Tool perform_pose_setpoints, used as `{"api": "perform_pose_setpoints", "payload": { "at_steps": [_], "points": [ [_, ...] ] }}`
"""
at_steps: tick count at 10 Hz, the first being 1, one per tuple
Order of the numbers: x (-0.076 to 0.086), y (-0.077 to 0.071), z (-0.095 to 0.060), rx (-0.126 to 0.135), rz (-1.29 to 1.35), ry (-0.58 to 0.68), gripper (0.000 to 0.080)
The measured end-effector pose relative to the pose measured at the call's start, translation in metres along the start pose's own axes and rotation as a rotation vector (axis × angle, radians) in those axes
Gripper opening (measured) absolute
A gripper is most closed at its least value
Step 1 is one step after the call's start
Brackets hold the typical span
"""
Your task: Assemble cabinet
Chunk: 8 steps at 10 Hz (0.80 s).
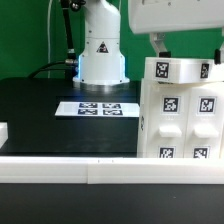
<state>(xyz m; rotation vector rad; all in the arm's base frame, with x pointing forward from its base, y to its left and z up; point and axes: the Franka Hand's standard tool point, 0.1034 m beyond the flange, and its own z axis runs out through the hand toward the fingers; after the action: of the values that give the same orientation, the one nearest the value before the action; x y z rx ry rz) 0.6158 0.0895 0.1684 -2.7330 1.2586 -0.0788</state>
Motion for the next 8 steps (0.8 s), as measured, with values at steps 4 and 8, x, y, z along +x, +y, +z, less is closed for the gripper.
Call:
{"api": "perform_pose_setpoints", "payload": {
  "at_steps": [4,8],
  "points": [
    [-0.001,-0.005,-0.011,0.017,-0.030,-0.012,0.0797],
    [-0.006,-0.011,-0.011,0.004,-0.393,0.008,0.0797]
  ]
}}
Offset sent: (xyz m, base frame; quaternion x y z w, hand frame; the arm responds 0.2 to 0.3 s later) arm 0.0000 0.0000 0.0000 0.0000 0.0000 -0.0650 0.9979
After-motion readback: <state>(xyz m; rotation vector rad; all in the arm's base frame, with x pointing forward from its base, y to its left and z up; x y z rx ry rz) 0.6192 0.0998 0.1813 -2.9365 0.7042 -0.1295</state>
